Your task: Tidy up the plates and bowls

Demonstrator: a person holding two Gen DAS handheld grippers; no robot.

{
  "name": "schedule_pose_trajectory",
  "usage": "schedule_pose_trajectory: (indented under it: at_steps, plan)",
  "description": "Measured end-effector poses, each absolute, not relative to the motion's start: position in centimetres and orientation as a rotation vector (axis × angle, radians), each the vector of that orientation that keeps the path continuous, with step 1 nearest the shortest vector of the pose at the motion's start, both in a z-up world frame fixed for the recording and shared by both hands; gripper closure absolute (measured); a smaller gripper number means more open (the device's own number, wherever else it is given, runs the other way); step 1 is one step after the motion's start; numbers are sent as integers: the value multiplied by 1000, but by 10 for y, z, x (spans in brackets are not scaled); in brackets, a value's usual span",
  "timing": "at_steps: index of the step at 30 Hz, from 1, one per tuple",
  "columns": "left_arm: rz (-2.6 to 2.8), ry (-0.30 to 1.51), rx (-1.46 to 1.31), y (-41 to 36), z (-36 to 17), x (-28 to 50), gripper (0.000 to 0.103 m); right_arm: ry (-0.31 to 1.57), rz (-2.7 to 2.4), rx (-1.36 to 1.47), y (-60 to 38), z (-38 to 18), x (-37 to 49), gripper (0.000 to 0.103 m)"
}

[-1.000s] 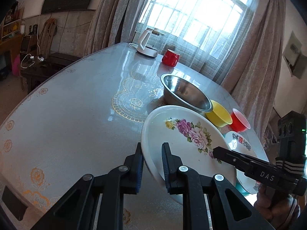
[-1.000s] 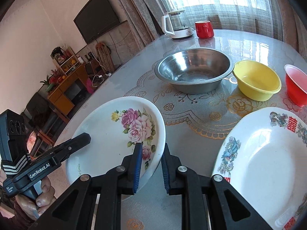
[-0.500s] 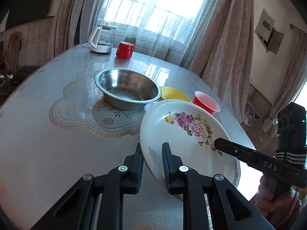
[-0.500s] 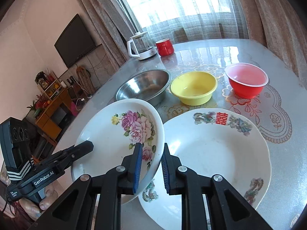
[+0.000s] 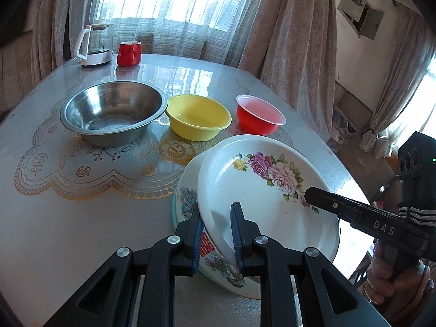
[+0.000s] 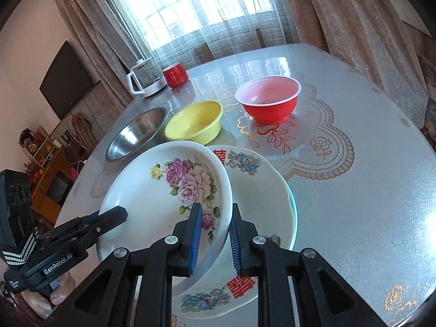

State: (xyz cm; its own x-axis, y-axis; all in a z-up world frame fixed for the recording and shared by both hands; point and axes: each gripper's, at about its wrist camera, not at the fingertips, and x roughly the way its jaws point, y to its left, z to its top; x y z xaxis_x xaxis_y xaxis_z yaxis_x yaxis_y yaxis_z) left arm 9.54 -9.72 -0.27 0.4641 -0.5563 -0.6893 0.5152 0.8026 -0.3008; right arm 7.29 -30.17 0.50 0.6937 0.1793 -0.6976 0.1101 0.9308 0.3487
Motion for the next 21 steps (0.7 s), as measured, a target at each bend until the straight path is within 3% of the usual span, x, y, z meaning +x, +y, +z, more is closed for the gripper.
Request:
schedule_pose_trajectory:
  at_steps: [21]
  plan:
    - [-659,936,-8,-115,-20,100,82,862,-72,277,-307,-14,84,83]
